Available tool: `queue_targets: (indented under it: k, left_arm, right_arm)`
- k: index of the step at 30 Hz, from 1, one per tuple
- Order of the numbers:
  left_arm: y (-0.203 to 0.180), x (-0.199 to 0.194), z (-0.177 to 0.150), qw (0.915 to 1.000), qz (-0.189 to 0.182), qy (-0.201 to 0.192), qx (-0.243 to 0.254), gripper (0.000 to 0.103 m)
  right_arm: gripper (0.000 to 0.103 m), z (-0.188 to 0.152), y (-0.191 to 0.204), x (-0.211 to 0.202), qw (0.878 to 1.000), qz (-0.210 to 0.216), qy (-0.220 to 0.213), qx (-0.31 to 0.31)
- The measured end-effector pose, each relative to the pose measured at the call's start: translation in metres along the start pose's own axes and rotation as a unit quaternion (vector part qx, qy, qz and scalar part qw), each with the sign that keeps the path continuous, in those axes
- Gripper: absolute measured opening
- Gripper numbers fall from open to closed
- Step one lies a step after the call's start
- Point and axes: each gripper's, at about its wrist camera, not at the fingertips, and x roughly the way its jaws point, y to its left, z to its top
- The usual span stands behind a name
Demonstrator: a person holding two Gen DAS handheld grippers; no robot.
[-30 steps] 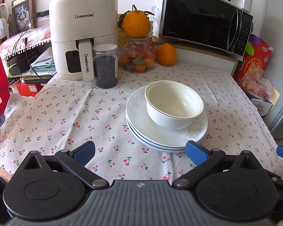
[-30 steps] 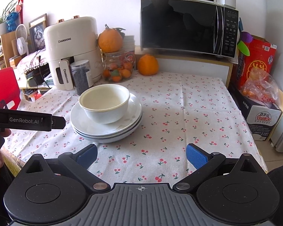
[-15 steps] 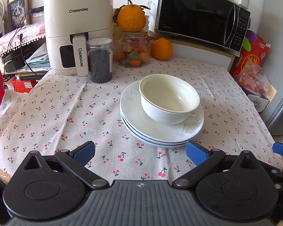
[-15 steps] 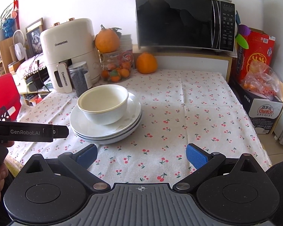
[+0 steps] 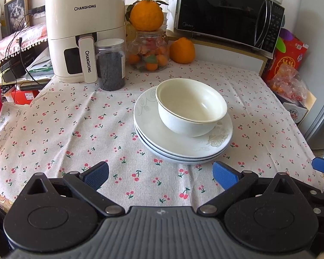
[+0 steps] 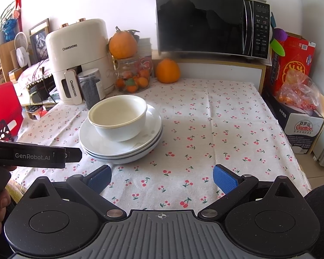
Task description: Organize plates and bowls
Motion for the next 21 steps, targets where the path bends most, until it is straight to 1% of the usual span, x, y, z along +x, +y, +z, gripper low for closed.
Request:
queue_targets:
  k: [7,13,21]
  left_arm:
    - [-0.003,0.001,-0.001,1.0000,-0.007,0.005,0.003,0.103]
    - [-0.001,0.001,-0.002,1.0000,0.000,0.007,-0.001,0.103]
    - [-0.004,0.005,-0.002,0.9999,-0.003,0.017,0.000,0.103]
  right_arm:
    - [0.101,-0.001,0.002,0.004,1.000,-0.006,0.007,-0.004]
    - [0.101,-0.002,0.004,0.006,1.000,-0.014,0.012,-0.010]
    - [0.101,-0.002,0.006,0.011,1.000,-0.019,0.017,-0.015]
